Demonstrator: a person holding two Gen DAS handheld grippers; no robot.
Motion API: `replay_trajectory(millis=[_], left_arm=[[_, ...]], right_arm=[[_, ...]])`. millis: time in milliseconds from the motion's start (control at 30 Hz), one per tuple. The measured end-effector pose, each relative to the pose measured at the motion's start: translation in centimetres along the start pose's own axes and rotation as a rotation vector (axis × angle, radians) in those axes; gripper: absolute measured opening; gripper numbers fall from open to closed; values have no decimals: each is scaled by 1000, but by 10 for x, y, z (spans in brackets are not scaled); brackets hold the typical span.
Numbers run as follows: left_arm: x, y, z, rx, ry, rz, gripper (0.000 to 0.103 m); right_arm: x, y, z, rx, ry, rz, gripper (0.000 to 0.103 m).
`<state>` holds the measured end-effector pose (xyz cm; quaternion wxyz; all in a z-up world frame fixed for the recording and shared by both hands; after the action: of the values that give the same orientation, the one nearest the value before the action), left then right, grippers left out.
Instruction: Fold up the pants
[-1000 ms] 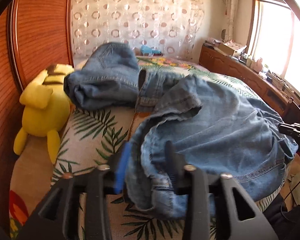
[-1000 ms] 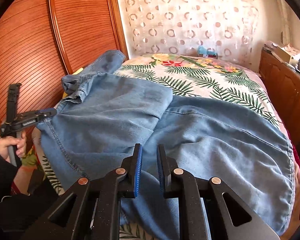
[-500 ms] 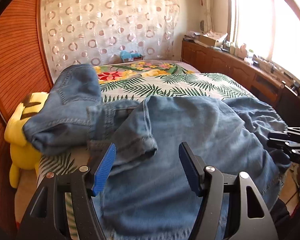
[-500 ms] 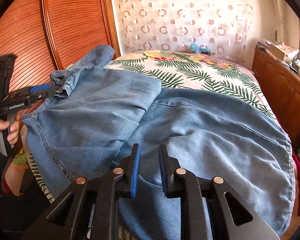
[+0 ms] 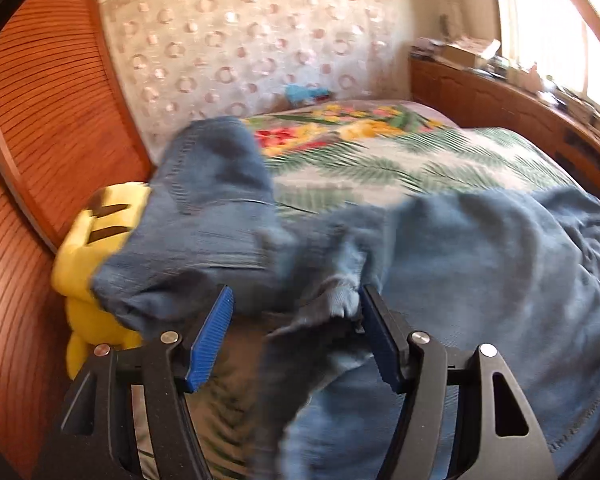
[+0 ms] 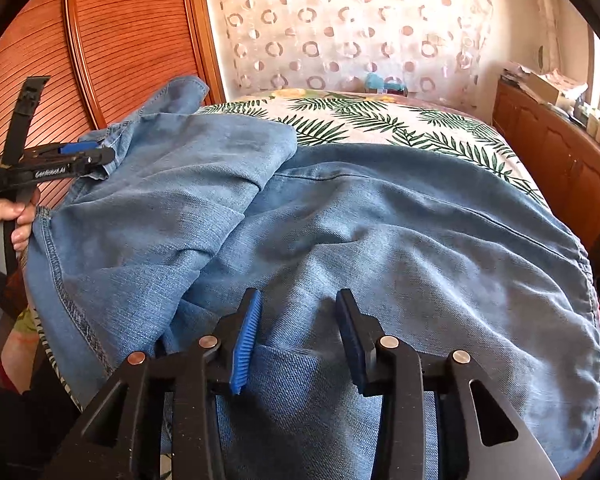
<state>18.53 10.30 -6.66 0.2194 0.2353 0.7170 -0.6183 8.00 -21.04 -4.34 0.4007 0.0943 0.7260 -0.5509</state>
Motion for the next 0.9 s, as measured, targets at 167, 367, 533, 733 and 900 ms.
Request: replay_trajectory(millis=[167, 367, 533, 733, 900], left_arm=[[-6, -1, -30, 44, -83, 18, 66], [-9, -4, -33, 63, -105, 35, 66], [-5, -19, -18, 120, -85, 75, 66], [-3, -44, 10, 187, -29, 135, 83], [3, -57, 43, 261, 13, 145, 87]], right_arm=[[5, -2, 1, 8, -12, -2, 42], [7, -4, 3, 17, -5, -6, 42], [21, -30, 20, 19, 38, 29, 42], [47, -70, 62, 129, 106, 79, 42], [74, -88, 109, 219, 197, 86, 42]])
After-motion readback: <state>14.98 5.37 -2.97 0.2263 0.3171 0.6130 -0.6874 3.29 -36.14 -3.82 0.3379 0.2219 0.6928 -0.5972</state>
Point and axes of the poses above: each gripper's, at about its wrist camera, not at the fingertips, and y roughly the way its jaws point, z to its right, x to its underside, the point moved 4 cm from there along y, roughly the way its jaws point, and after that the axes turned 10 degrees about -z, right-handed, at the moved point
